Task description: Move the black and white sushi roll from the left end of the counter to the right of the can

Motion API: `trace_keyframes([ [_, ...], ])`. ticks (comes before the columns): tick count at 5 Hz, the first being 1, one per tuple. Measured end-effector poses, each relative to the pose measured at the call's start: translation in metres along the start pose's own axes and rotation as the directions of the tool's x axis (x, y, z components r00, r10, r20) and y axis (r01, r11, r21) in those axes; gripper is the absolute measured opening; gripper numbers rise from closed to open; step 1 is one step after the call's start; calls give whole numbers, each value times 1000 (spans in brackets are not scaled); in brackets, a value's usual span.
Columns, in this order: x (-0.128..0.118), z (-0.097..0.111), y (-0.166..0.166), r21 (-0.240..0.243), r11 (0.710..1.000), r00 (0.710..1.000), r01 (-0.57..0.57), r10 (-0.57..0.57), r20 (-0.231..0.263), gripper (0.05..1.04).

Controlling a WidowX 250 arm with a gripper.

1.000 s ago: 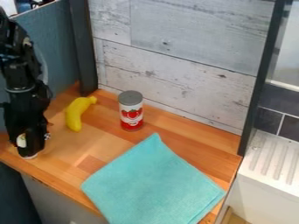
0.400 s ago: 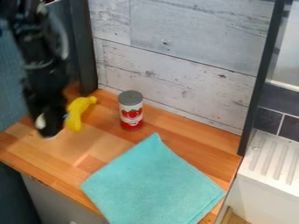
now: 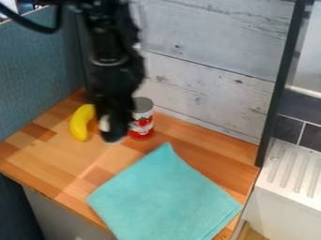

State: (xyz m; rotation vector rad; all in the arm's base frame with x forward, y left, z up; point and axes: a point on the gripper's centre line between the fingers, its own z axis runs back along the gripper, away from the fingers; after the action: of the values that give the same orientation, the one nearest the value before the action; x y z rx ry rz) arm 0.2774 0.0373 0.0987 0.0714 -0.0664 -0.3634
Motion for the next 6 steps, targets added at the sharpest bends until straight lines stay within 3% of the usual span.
trace_keyframes([
  [1, 43, 2, -29, -1, 987, 986, 161, -161, 37, 543],
  [3, 94, -22, -66, -33, 939, 940, 342, -342, 18, 543],
  [6, 126, -63, -71, -48, 943, 944, 330, -331, -16, 543],
])
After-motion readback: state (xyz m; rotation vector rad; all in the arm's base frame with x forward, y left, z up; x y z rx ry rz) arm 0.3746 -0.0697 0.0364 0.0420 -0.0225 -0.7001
